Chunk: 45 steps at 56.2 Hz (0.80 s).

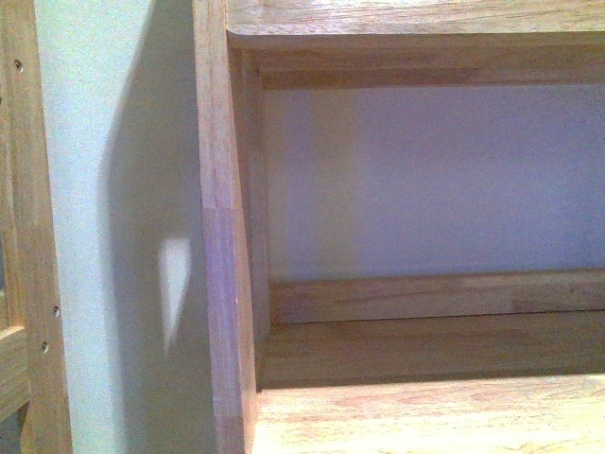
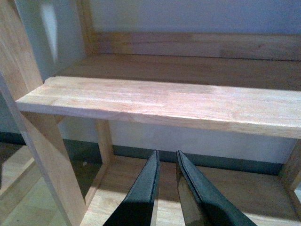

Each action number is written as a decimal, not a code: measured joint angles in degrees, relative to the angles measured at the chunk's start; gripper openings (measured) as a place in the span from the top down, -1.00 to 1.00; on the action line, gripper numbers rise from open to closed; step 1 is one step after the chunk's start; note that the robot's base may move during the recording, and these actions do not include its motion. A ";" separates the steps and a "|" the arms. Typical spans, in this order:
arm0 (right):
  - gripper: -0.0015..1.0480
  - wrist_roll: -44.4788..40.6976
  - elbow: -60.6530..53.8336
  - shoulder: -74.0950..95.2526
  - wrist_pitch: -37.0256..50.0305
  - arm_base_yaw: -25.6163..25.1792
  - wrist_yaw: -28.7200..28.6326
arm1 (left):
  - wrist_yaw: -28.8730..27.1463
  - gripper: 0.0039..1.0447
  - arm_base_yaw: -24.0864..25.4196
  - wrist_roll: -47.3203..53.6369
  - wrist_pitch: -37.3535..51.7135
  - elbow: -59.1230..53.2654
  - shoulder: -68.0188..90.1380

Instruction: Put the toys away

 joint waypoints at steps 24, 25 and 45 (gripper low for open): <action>0.70 0.00 -2.64 -2.25 0.66 0.00 0.00 | 0.00 -0.89 0.00 0.00 0.00 0.00 0.00; 0.70 0.00 -2.78 -2.32 0.66 0.00 0.00 | 0.00 -0.89 0.00 0.00 0.00 0.00 0.00; 0.70 0.00 -5.05 -4.83 0.90 0.02 0.11 | 0.00 -0.89 0.00 -0.02 0.00 0.00 0.00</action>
